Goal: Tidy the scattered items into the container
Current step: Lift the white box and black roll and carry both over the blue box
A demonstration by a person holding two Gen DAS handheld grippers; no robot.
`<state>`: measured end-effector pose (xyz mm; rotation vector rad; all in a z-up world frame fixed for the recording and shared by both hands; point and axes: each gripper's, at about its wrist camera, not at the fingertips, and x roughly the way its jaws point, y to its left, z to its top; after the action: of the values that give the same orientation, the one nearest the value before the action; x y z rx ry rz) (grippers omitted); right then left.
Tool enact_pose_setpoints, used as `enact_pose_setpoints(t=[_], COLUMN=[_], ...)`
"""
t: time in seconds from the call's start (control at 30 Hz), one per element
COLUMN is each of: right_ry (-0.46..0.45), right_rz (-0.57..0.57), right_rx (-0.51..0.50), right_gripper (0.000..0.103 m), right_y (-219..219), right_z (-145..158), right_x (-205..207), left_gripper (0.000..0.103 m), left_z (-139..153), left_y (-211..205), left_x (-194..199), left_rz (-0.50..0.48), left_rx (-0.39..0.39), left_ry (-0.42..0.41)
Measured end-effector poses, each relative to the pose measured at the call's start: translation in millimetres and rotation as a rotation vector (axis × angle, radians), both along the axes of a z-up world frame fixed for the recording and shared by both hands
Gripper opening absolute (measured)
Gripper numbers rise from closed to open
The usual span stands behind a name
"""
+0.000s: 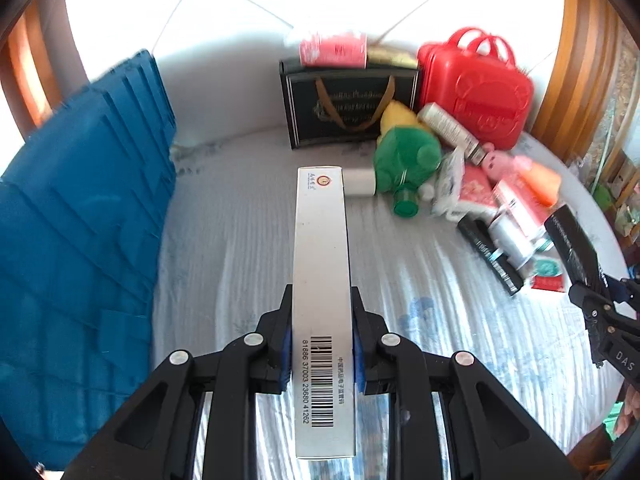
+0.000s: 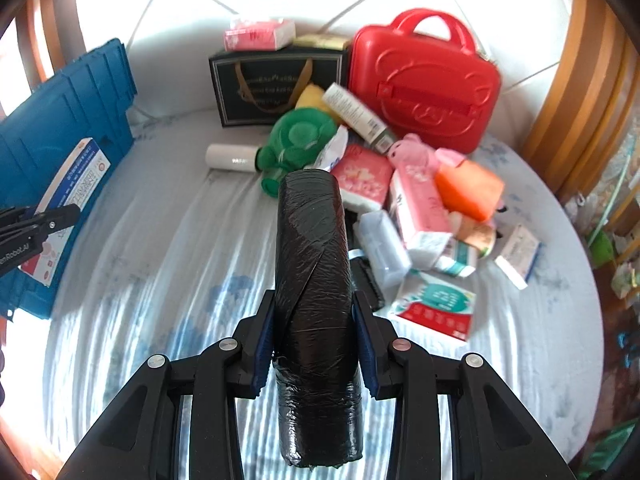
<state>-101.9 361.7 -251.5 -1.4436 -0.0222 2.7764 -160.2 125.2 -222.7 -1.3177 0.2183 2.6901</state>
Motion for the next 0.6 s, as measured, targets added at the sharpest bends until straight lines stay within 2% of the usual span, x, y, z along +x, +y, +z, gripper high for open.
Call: enact_pose_setpoints(t=[0.13,0.3,0.6], right_ry=[0.032,0.073,0.094], right_rz=[-0.024,-0.019,0.042], right_rx=[-0.009,-0.026,-0.047], right_gripper=[0.035,0.035,0.035], right_y=[0.2,-11.2,-55.0], right_z=[33.2,75.1,118.7], right_x=[18.7,41.0,88.1], left_gripper=[0.022,0.022,0.022], left_z=[39.0,74.8,126.4], left_y=[1.1,-5.8,-40.0], left_x=[27.4,51.1,90.7], left_rz=[-0.031,-0.041,-0.056], left_rx=[0.016,0.064,0.111], left_ry=[0.054,0.077,0.122])
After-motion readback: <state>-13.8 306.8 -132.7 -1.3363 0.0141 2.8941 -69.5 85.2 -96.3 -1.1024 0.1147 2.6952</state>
